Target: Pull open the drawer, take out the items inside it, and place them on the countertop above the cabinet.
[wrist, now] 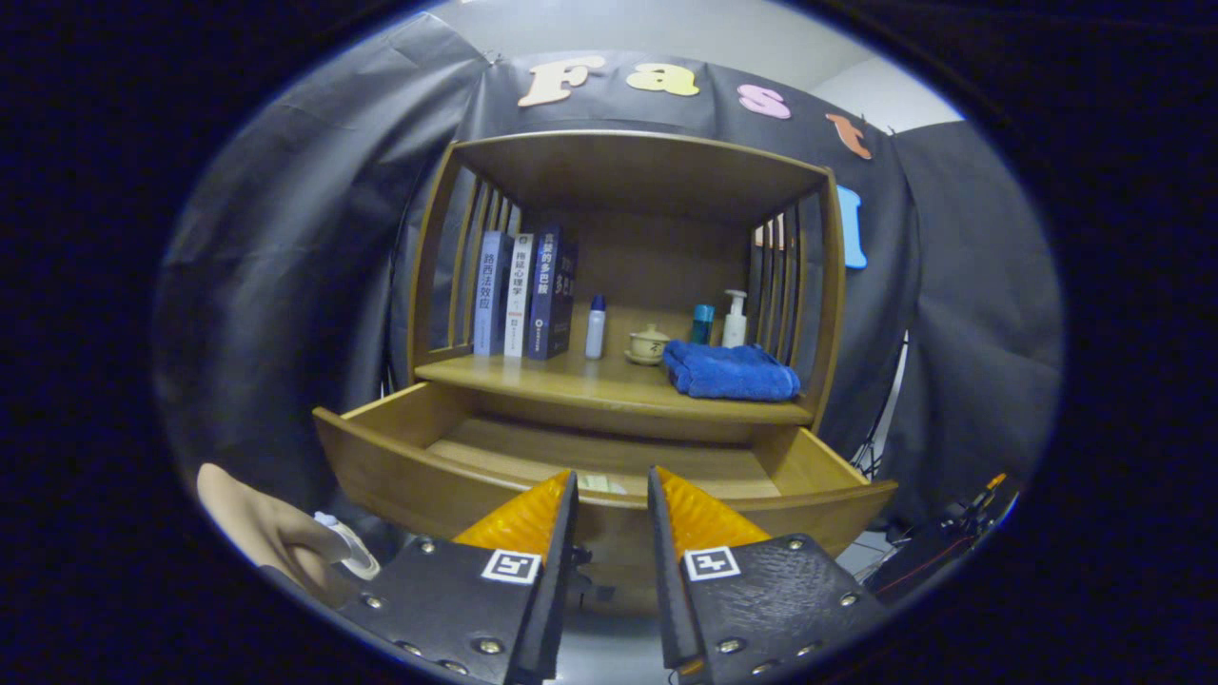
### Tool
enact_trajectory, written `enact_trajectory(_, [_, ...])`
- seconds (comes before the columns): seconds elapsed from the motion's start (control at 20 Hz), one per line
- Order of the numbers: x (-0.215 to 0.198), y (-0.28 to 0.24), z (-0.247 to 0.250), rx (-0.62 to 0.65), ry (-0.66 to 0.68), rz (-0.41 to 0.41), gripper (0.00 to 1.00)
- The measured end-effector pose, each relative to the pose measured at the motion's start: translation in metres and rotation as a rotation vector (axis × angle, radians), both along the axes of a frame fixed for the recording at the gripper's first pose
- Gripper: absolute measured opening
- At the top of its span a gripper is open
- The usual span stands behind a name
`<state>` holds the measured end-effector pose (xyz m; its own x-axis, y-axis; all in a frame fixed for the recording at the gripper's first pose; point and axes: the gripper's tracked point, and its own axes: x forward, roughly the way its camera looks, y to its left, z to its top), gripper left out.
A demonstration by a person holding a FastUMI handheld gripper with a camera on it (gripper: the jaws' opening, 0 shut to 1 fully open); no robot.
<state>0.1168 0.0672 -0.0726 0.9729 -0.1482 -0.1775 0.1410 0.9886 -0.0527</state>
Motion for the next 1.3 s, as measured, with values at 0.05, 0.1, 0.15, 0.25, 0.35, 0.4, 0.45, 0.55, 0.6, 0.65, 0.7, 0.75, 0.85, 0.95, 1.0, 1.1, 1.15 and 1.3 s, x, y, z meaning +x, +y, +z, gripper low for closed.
enact_trajectory(0.05, [0.005,-0.001,0.006,-0.005,-0.003,0.006,0.41])
enact_trajectory(0.1, [0.011,0.000,0.011,-0.005,-0.002,0.016,0.41])
enact_trajectory(0.15, [0.018,0.002,0.015,-0.005,0.006,0.031,0.41])
enact_trajectory(0.25, [0.038,0.006,0.017,-0.002,0.043,0.074,0.41])
enact_trajectory(0.35, [0.058,0.010,0.010,-0.002,0.116,0.121,0.41])
enact_trajectory(0.4, [0.067,0.012,0.002,0.009,0.168,0.143,0.41])
enact_trajectory(0.45, [0.075,0.013,-0.006,0.026,0.220,0.165,0.41])
enact_trajectory(0.55, [0.093,0.011,-0.023,0.045,0.310,0.180,0.41])
enact_trajectory(0.6, [0.102,0.007,-0.030,0.035,0.352,0.181,0.41])
enact_trajectory(0.65, [0.107,0.004,-0.039,0.016,0.406,0.185,0.41])
enact_trajectory(0.7, [0.112,0.003,-0.048,0.009,0.453,0.195,0.41])
enact_trajectory(0.75, [0.116,0.005,-0.060,0.012,0.502,0.204,0.41])
enact_trajectory(0.85, [0.120,0.006,-0.079,0.016,0.586,0.216,0.41])
enact_trajectory(0.95, [0.126,0.005,-0.094,0.028,0.637,0.215,0.41])
enact_trajectory(1.0, [0.129,0.002,-0.099,0.030,0.659,0.208,0.41])
enact_trajectory(1.1, [0.131,-0.003,-0.109,0.009,0.699,0.199,0.41])
enact_trajectory(1.15, [0.130,-0.004,-0.117,0.007,0.726,0.196,0.41])
enact_trajectory(1.3, [0.130,-0.007,-0.130,0.035,0.781,0.188,0.41])
